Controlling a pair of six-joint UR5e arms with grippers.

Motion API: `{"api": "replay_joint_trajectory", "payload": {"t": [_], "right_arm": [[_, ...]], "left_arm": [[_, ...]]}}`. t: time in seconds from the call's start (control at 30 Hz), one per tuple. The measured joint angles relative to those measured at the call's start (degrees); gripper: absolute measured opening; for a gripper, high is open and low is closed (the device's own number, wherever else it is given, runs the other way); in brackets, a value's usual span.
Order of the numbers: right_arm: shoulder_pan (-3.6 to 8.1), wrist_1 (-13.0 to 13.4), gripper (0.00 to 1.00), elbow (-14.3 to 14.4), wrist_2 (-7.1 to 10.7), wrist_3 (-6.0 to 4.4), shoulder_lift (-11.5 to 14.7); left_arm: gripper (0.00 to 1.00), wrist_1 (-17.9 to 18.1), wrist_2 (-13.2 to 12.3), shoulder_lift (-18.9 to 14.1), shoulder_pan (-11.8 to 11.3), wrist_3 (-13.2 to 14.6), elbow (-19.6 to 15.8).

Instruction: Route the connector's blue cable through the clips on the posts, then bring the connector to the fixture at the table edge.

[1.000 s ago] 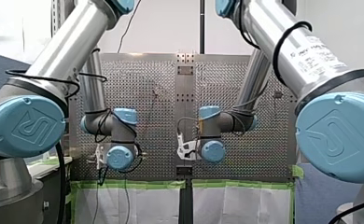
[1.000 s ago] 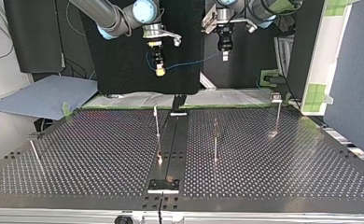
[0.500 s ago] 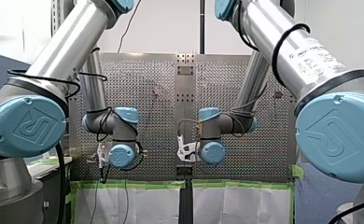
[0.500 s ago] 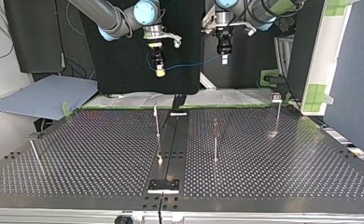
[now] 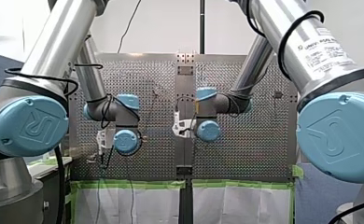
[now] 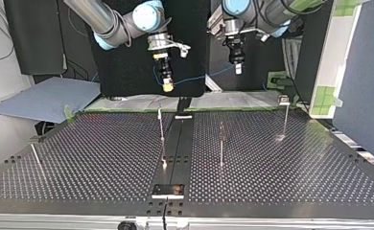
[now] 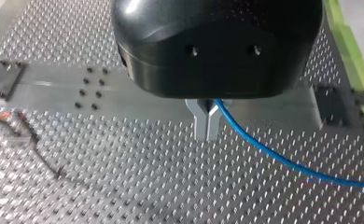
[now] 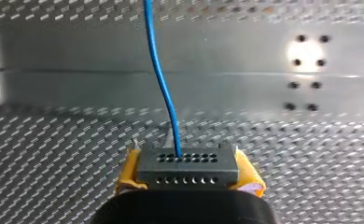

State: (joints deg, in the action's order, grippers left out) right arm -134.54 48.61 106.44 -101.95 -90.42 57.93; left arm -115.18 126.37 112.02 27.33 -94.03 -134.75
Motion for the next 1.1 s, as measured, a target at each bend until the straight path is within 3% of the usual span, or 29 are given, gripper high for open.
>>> {"api": "replay_joint_trajectory", "payload": {"t": [0.3,0.83,1.1], "right_arm": [[0.49,-4.3,0.00,-3.7,0.89,-0.12,3.6],[1.42,-9.9,0.00,-8.6,2.20,-0.05,3.9],[2.11,-11.9,0.00,-11.1,3.35,-0.28,3.9]], "left_arm": [[0.00,-4.2,1.3,-4.2,-1.4,-0.2,2.6],[0.00,-12.1,1.4,-12.1,-4.0,-0.5,10.2],[0.00,-15.4,0.2,-16.0,-5.7,0.7,11.2]]}}
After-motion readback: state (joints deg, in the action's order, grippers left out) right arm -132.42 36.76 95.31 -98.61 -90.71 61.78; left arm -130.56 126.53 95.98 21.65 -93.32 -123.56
